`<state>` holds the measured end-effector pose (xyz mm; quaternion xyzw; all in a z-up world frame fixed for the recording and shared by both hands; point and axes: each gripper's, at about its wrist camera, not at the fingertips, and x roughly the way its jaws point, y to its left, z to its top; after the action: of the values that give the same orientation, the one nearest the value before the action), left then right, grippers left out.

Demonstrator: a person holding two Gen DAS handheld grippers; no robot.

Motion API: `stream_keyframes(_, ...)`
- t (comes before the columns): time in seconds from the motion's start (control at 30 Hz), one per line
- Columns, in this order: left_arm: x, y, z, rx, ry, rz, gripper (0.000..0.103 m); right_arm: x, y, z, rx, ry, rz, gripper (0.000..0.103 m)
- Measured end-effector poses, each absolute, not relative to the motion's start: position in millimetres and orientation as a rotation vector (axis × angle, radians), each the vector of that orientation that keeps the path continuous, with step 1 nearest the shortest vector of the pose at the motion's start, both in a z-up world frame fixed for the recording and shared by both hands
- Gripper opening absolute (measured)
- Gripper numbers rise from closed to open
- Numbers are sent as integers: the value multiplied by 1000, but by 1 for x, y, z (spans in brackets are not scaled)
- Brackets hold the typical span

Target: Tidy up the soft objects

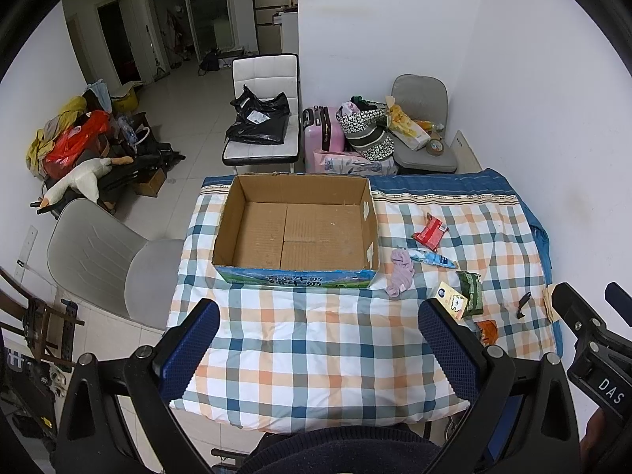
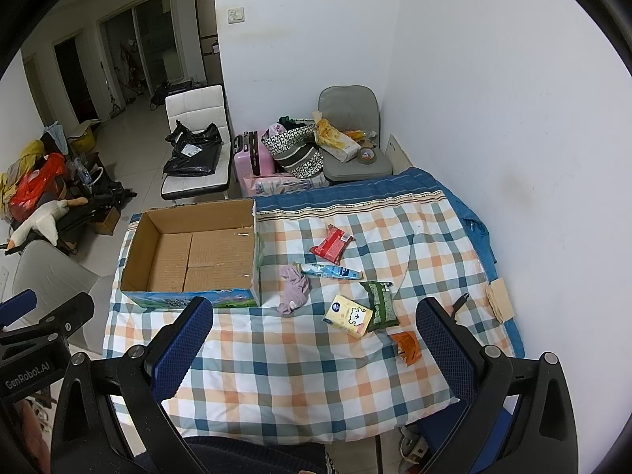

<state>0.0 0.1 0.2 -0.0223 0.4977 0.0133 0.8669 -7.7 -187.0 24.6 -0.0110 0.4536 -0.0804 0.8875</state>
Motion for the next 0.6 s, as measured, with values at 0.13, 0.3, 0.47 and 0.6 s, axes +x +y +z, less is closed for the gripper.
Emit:
stream_keyframes(0.13,0,0,0,-46,1040,28,103,-8,-187,24,-21,943,-165,103)
stream_keyframes(0.3,0,0,0,-46,1040,26,103,-7,-187,24,-21,944,-167,103)
stream_keyframes(0.47,0,0,0,-46,1038,28,103,-8,-187,24,-21,941,-166,103)
stream_keyframes(0.6,0,0,0,-45,1041,26,103,-8,-187,24,-20,943,-166,103)
